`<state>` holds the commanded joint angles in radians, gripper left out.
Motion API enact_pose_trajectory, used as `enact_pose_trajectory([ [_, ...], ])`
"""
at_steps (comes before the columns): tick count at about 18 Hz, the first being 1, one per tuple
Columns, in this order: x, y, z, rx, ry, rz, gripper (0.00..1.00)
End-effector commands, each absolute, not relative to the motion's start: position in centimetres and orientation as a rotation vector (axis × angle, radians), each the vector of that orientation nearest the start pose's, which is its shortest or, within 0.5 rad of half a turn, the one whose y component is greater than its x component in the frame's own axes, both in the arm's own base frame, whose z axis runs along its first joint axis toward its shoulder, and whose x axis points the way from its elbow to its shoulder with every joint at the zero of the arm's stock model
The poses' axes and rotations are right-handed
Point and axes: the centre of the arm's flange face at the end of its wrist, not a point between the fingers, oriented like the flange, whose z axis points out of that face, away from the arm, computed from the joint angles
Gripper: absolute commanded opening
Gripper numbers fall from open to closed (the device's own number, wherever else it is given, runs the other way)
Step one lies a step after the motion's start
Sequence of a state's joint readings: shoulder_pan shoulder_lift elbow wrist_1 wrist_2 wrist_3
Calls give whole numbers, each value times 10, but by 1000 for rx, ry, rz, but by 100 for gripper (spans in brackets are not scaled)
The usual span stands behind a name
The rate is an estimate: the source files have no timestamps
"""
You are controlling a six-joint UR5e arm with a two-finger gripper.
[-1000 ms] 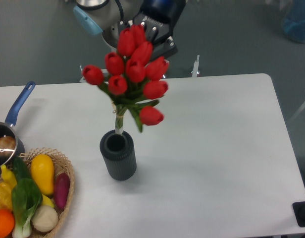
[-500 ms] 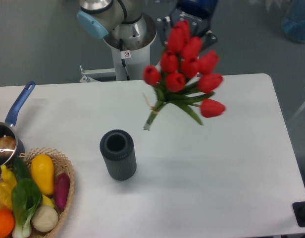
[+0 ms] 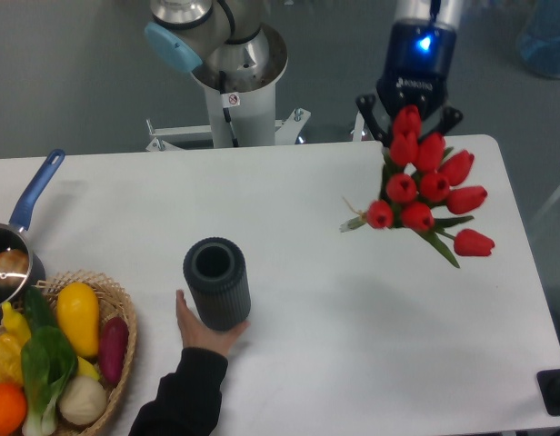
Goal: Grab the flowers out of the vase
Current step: 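Carry the tulip bouquet away from the vase and hold it aloft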
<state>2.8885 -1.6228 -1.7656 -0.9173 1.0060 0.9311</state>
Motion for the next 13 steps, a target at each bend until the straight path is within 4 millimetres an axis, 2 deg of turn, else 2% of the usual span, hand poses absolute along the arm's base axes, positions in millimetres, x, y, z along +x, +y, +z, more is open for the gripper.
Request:
enact_pose_trajectory([
  [3, -480, 306, 430, -2559, -382, 195, 0],
  [7, -490, 315, 405, -2722, -313, 267, 0],
  [10, -488, 327, 381, -2849, -163, 293, 0],
  [13, -495, 330, 364, -2958, -4, 281, 0],
])
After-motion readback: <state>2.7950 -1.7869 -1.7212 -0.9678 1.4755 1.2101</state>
